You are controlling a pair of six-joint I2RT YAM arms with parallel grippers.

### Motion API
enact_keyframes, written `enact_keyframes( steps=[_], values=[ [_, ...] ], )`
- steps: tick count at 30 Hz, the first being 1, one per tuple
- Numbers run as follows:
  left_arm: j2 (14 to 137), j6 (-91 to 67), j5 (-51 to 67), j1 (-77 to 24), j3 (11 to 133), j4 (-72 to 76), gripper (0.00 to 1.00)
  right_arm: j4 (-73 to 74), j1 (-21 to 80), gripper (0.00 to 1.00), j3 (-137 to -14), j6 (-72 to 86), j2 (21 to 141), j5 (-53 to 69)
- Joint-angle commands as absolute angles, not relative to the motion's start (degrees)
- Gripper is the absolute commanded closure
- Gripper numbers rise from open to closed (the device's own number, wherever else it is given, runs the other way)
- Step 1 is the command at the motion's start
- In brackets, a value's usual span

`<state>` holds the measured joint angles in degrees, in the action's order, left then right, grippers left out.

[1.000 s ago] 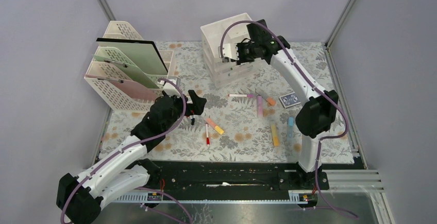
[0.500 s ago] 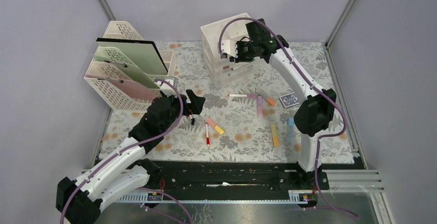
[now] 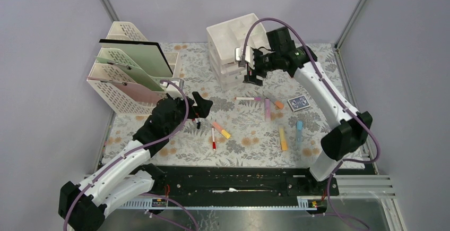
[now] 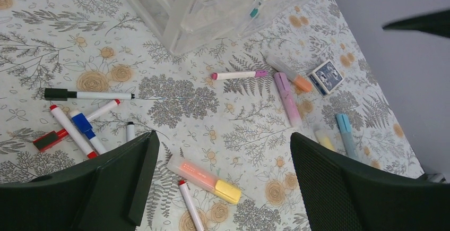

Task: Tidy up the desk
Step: Place the stationery in the drawer, then pick up the stationery from the center of the board.

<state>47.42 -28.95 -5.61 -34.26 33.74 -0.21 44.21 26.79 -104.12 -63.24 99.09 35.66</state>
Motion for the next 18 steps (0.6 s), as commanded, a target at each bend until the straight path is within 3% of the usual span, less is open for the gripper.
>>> enact_keyframes(
  steps=[1, 9, 18],
  values=[
    [48.1, -30.7, -3.0, -33.4, 36.2, 3.7, 0.01, 47.0, 26.9, 0.19, -97.2, -59.9, 93.7, 42.8],
    [51.6, -32.4, -0.4, -32.8, 36.9, 4.9, 0.01, 46.8, 26.9, 0.12, -85.5, -63.3, 90.3, 39.1],
    [52.3, -32.6, -0.3, -32.2, 36.4, 4.6, 0.01, 35.3, 26.8, 0.14, -74.8, -64.9, 92.4, 29.0]
  ],
)
